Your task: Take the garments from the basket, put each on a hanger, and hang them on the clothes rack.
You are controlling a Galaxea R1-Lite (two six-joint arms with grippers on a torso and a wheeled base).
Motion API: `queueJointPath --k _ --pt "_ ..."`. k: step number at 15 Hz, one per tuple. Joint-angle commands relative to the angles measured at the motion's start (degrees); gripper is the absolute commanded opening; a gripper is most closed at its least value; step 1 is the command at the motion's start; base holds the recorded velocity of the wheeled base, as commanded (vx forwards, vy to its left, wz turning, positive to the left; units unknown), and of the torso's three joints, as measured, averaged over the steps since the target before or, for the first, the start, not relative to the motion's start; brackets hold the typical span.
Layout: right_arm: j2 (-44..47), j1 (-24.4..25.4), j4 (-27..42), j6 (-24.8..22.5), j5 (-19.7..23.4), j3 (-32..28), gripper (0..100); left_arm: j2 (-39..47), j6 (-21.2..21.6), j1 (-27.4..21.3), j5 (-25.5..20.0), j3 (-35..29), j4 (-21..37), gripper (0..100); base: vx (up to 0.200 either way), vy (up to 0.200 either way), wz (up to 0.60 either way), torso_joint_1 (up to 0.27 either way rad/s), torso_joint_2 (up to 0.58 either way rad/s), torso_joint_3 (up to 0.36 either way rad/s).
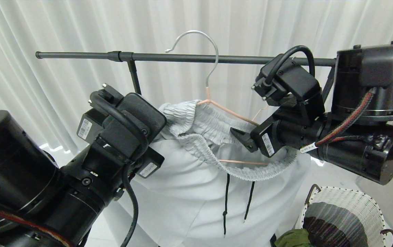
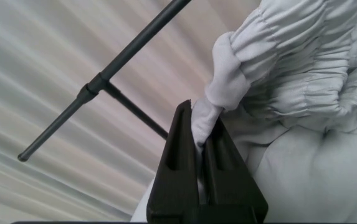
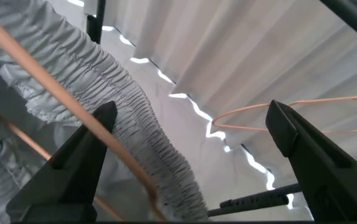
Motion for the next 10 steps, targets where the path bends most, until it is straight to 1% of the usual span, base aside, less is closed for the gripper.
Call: queueJointPath --k 1,3,4,5,8,10 --pt "1.01 -0.26 -0.03 -0.08 0.03 -0.05 100 0.35 0.02 -0.69 0.03 0.03 -0.04 0 0.000 0.000 0.00 0.000 0.00 0.000" --pt "0.74 -0.18 -0.03 -0.08 -0.05 0.21 100 0.35 0.02 -0.69 0.03 -0.06 -0.04 0 0.000 0.000 0.00 0.000 0.00 0.000" --pt "0.57 -0.18 -0.03 -0.08 -0.05 0.21 0 0.26 0.02 -0.69 0.03 -0.06 -0.04 0 0.000 0.000 0.00 0.000 0.00 0.000" --pt "0.57 -0.18 -0.03 -0.08 -0.14 0.21 0 0.26 0.02 -0.60 0.38 0.03 -0.04 0 0.000 0.000 0.00 0.000 0.00 0.000" --pt "0.57 -0.18 -0.03 0.10 -2.52 0.21 0 0.26 -0.07 -0.60 0.82 0.03 -0.04 0 0.000 0.000 0.00 0.000 0.00 0.000" --pt "0.13 -0.26 -0.12 0.10 -2.52 0.21 0 0.26 -0.07 -0.60 0.82 0.03 -0.04 0 0.000 0.000 0.00 0.000 0.00 0.000"
